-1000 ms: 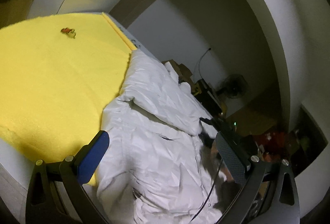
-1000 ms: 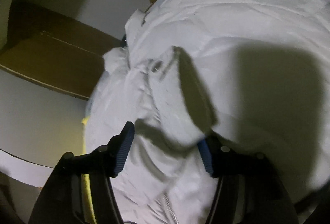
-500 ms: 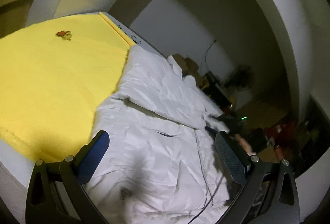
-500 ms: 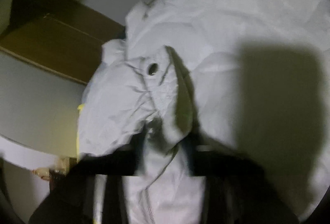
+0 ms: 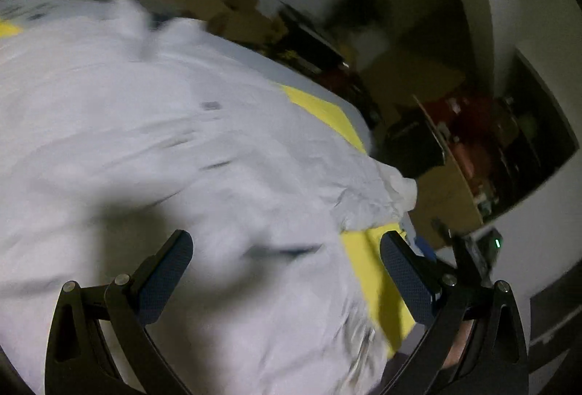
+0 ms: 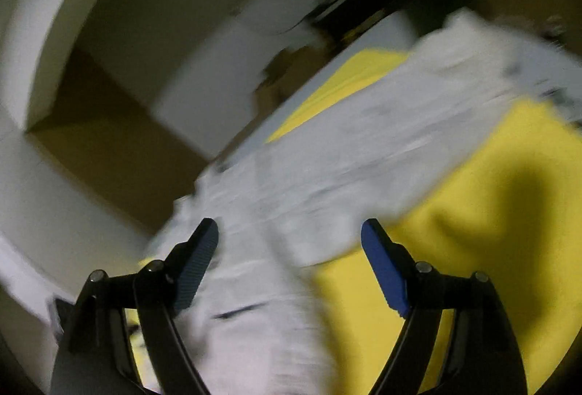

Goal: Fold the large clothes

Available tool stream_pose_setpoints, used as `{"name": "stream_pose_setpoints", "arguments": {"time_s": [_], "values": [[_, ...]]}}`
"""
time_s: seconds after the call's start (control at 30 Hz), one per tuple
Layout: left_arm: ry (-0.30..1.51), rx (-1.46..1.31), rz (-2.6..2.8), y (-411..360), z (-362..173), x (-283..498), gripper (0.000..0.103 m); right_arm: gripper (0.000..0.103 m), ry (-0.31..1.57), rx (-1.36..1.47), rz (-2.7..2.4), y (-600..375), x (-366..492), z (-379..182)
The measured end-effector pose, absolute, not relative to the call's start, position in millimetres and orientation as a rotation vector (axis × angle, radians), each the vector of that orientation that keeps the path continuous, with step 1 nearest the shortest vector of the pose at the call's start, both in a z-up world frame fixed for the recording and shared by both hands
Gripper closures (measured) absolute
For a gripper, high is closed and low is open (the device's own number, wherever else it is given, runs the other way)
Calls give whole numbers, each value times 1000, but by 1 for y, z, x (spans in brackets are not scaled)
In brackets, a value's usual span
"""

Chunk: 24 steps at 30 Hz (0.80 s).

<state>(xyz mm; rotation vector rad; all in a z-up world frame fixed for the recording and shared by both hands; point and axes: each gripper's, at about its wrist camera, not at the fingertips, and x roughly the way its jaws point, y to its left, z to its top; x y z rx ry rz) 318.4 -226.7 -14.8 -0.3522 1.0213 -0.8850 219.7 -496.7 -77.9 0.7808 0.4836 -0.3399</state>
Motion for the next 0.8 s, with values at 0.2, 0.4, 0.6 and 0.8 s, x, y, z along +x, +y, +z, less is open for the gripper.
{"name": "stream_pose_setpoints", "arguments": {"time_s": [0.2,0.4,0.6,0.8], "values": [[1044,-233,-805,-341,-58,385,0,21,474,771,-436,-541,157,-83],[1130,-377,-822,-363,-99,421,0,21,506,841,-483,-587,105,-89],[1097,-296,-836,-380,-114,428,0,21,442,1093,-455,-648,103,-113],[1058,-274,-851,-380,-120,425,0,22,353,1105,-579,-708,123,-114]]}}
